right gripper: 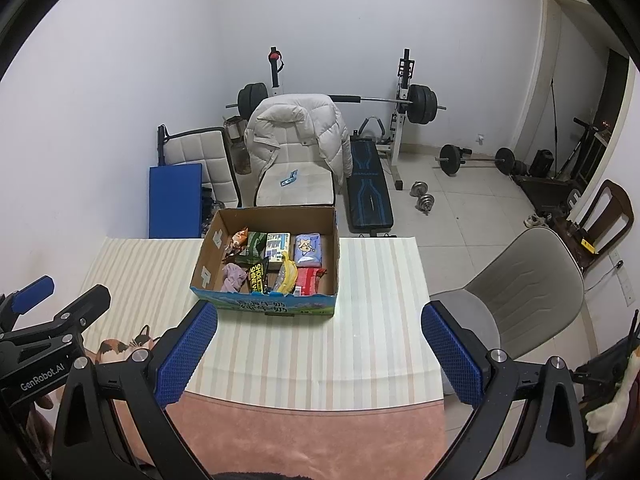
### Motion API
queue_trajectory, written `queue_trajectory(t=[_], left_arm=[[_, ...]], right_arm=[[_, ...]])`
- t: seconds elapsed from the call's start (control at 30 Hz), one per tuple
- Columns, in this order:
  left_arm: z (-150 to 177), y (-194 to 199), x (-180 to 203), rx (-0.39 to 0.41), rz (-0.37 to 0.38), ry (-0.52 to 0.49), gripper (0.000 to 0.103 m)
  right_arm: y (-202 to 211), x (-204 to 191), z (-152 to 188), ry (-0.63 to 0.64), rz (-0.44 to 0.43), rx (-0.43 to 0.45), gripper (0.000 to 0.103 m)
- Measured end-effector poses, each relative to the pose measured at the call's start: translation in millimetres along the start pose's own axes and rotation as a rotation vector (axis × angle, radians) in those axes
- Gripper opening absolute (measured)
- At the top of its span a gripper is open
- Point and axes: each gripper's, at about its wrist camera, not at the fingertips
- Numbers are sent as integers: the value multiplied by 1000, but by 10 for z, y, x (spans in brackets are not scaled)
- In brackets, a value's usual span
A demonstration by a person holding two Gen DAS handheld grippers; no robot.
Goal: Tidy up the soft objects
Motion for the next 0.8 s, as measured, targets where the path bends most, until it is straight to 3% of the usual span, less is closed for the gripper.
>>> queue_trajectory(t=[0.8], left_arm=[[-23, 108, 40, 9, 6, -8, 100]], right_arm=[[91, 32, -25, 4, -4, 8, 103]])
Point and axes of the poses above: each gripper's, at about its wrist camera, not at the fingertips, and y roughly against the way its jaws point, x to its right, z to its underside, and after that the axes turned 8 degrees about -x, right-handed
